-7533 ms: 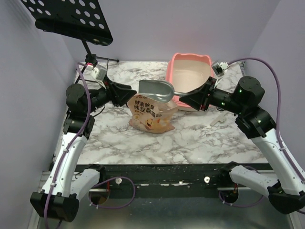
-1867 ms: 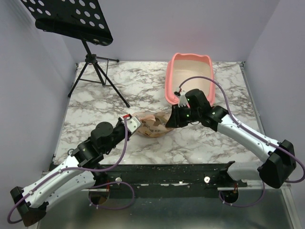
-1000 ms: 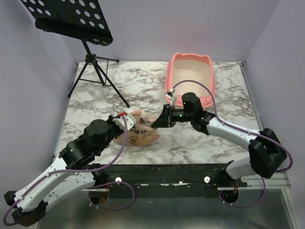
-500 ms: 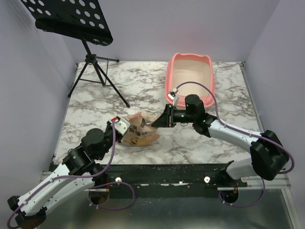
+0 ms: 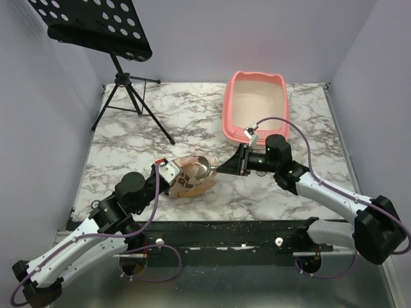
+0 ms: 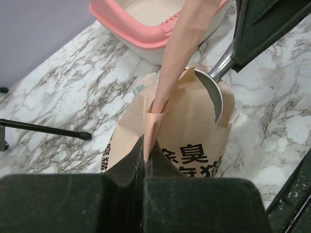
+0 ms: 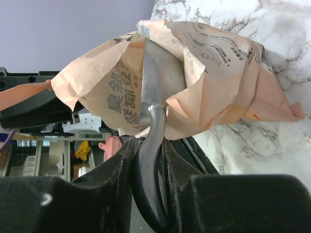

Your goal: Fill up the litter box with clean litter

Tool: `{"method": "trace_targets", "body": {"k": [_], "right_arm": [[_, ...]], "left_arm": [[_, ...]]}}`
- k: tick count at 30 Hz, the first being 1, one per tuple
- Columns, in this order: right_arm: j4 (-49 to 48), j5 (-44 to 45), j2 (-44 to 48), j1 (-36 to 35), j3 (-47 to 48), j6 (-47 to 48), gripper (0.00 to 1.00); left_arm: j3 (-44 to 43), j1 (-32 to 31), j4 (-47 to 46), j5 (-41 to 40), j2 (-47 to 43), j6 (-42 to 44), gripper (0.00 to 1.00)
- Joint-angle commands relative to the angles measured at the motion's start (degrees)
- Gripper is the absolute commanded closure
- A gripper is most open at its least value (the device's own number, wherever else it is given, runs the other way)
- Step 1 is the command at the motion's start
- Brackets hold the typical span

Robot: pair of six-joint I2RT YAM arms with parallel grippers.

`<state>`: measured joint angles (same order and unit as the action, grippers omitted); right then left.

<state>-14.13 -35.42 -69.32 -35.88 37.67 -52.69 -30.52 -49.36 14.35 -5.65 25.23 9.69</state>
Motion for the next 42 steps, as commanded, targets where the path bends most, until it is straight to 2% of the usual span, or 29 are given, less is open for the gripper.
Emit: {"method": "trace_targets", "body": {"k": [1,9,14,26,42], "right_arm": [[1.03,2.90,3.83,2.92,-2.51,-1.54,0.99],[7.09,3.87,9.02,3.80,-4.01,-2.42,0.99],[11.48,6.50,13.06,4.41,-5.41,-2.51,0.99],[14.04,11.24,20.80,5.20,-9.46,-4.53,0.99],[23.79,11.43,20.01,5.29,-0.50,-1.98,0.99]], "left_arm": [[0.20,-0.29,-4.33,5.65,1.39,-1.78,1.00],[0.64,-0.56,-7.05,9.34,2.80,-3.28,1.00],[0.82,-2.14,-6.97,7.33,5.08,-3.01,1.00],[0.82,-7.67,-8.20,1.88,11.76,-2.05,1.00],[0.64,-10.49,-7.85,-2.00,11.95,-1.52,1.00]]}}
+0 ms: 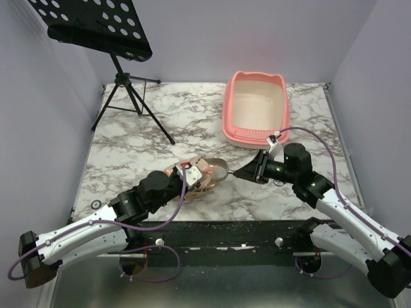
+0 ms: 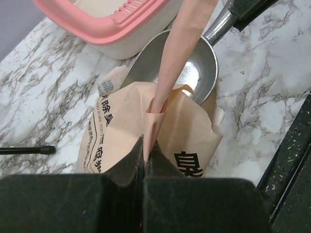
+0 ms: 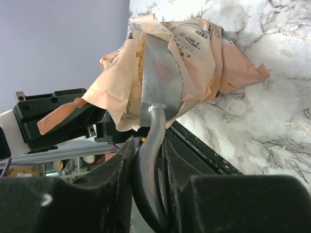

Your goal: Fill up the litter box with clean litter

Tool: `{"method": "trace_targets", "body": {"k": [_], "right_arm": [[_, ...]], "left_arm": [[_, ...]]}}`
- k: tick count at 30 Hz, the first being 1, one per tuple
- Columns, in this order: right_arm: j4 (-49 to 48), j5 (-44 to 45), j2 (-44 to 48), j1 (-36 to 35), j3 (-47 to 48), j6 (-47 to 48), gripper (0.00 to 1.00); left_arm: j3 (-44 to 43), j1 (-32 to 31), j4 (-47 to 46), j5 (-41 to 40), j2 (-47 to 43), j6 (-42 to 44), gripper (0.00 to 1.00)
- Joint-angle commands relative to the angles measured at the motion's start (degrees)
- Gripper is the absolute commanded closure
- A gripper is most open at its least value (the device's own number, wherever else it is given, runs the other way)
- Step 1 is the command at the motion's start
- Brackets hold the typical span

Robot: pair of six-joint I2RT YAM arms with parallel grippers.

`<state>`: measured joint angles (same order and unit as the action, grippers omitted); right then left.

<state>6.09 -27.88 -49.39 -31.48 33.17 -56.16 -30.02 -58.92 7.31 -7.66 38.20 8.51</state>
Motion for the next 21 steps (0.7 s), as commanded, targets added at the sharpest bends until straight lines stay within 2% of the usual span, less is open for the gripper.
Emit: {"method": "trace_targets", "body": {"k": [1,12,21], "right_arm": [[4.28,3.97,0.25,0.90,4.36,1.41,0.99],[5.95,5.20,6.05,0.90,-0.56,-0.96,0.99],[-0.36,2.83,10.18,0.90,-6.26,-5.35,0.99]], "left_arm": [[0.14,-1.03,-0.89,-0.25,-1.10,-0.17,1.00],[0.93,-1.11,-2.30,-4.64,-4.09,0.71,1.00],[1.72,-1.11,-3.97,-8.77,-8.84,1.07,1.00]]}}
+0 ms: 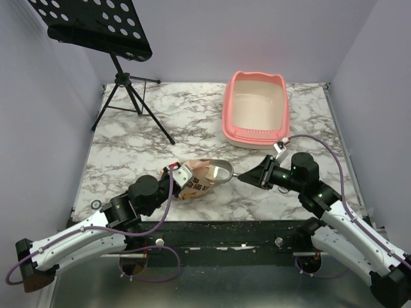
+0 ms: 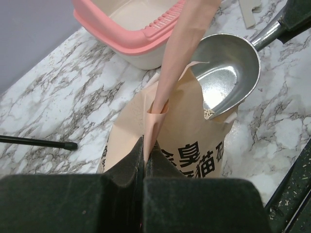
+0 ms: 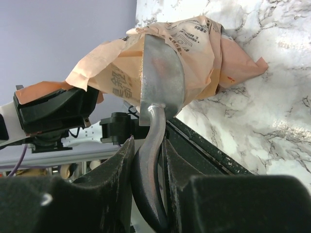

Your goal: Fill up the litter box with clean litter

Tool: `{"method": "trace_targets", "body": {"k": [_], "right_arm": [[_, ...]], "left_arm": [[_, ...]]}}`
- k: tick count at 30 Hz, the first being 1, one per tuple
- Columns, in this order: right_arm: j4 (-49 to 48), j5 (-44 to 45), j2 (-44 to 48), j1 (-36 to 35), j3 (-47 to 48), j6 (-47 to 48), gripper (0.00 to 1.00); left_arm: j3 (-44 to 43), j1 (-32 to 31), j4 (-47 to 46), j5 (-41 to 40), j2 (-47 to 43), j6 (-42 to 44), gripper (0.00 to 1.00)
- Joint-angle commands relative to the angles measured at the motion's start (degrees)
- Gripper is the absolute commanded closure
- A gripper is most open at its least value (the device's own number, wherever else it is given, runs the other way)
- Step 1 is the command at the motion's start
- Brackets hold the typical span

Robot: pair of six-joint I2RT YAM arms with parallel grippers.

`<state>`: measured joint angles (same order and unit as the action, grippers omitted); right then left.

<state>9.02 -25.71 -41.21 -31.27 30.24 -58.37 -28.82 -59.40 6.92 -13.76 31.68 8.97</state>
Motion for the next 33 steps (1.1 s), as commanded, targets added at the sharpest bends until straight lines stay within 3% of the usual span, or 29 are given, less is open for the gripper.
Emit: {"method": "trace_targets", "body": {"k": [1,9,33], "right_arm": [[-4.61,0.40,2.62,0.68,-4.13,-4.20,0.99],[-10.25,-1.97,6.32,0.68,-8.44,-8.78,0.99],[-7.34,-1.36,17.66,0.68,-11.51,-10.97,0.99]], "left_arm": [[0.60,-0.63,-3.58,-2.68,-2.76,0.78,1.00],[1.04,-0.63,-3.40,-6.01,-6.89,1.49,1.00],[1.04,-0.28,-3.75,-16.39,-14.28,2.81,1.00]]}}
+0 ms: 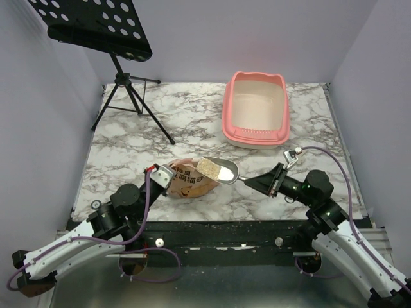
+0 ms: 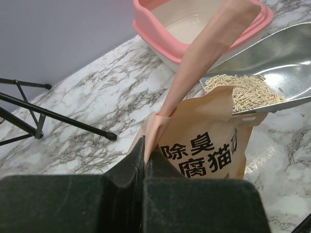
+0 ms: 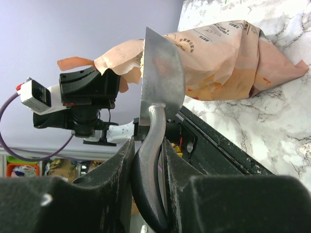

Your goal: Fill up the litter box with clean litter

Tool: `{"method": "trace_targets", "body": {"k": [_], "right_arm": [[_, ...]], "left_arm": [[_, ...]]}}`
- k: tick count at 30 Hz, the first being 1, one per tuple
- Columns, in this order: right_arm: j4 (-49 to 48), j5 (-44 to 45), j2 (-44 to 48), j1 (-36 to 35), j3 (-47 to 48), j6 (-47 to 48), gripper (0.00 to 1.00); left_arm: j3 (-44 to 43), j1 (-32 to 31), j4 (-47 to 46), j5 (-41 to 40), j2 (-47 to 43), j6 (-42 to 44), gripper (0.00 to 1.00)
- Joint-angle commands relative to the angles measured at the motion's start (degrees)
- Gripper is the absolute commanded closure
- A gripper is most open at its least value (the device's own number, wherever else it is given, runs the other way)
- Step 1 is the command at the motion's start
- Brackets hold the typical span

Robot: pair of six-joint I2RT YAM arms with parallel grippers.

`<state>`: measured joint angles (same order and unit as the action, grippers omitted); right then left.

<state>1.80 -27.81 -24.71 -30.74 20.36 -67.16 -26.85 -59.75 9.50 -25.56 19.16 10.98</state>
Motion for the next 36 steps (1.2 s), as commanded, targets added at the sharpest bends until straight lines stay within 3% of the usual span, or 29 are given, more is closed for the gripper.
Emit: {"method": "trace_targets", "body": {"k": [1,8,16,30,36], "right_arm": [[-1.00,1.00,1.24,0.16,-1.81,-2.89,0.99],[-7.95,2.50,-1.04,0.16,-0.59,-8.16,0.99],[-9.36,10.92,-2.80,0.16,4.07,-9.66,0.99],[-17.71,26.92,-15.98,0.42,12.33,-4.92,0.99],[-21.75,32.29,-19.67,4.54,12.34,-4.30,0.99]], "left_arm": [[-0.84,0.16,-6.33,-4.85,-1.93,0.88,1.00],[-1.10,0.24,-5.89,-4.94,-1.40,0.62,1.00],[-0.92,0.33,-6.07,-4.32,-0.88,0.71,1.00],[-0.31,0.51,-5.54,-2.56,-1.23,0.79,1.00],[0.04,0.51,-5.54,-1.77,-1.32,0.71,1.00]]}}
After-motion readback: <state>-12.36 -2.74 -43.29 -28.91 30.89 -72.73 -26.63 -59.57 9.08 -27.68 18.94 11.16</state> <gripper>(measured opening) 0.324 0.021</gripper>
